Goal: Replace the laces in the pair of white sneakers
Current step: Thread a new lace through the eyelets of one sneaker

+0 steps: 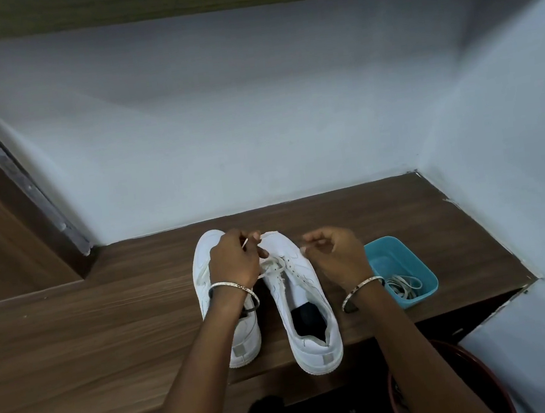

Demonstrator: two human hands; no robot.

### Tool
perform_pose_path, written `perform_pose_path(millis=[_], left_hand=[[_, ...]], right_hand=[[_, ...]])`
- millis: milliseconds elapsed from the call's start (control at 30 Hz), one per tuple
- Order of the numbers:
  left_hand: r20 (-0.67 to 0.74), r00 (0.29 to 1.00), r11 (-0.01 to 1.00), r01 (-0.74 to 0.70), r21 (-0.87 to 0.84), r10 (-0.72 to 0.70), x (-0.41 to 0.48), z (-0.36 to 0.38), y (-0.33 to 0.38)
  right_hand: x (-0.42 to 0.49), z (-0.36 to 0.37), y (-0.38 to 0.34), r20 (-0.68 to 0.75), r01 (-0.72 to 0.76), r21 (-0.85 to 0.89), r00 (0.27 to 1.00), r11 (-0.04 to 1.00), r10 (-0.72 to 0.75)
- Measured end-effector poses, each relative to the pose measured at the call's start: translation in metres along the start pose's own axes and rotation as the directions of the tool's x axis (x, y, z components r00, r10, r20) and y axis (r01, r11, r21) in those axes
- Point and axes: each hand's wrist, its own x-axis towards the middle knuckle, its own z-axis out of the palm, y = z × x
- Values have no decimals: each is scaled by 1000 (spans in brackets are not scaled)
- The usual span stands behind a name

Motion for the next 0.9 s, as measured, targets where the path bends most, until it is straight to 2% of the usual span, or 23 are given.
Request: perform_pose_path(millis=[67,133,233,300,400,500,733,900], left_hand=[[-21,997,997,77,1,-77,2,12,-5],[21,993,993,114,38,-115,4,26,-8],[101,990,993,92,67,-98,3,38,-6],[150,985,991,62,122,-80,7,46,-8],[225,971,967,24,255,-84,10,50,-17],[251,966,945,-29,326,-57,9,53,-25],[204,979,969,-57,241,7,14,59,-26],[204,978,964,-19,265,-36,22,64,-21]], right_hand=[[1,12,7,142,-68,-180,985,981,95],[0,24,9,223,-49,-368,965,929,139],[-3,39,6,190,55,-584,979,810,70],[1,47,8,106,31,-631,993,775,46],[3,51,11,-4,-43,-627,999,778,53],[6,48,16,-50,-79,-584,997,808,61],[6,32,23,-71,-138,-389,990,911,120],[8,25,25,-42,-152,-330,988,932,147]])
